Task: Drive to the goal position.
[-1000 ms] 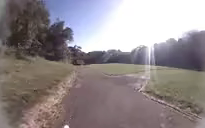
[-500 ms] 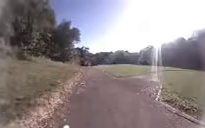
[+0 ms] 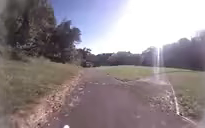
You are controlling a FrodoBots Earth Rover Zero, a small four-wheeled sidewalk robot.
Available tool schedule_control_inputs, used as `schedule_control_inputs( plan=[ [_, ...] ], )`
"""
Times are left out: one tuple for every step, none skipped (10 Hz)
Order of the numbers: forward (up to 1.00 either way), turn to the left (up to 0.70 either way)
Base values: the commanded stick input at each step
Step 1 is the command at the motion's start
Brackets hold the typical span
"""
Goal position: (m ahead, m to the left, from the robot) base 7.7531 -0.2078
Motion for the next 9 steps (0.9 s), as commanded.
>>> schedule_control_inputs(
  plan=[
    [1.00,0.00],
    [1.00,0.00],
    [1.00,0.00],
    [1.00,0.00],
    [1.00,0.00],
    [1.00,0.00],
    [1.00,0.00],
    [1.00,0.00],
    [1.00,0.00]
  ],
)
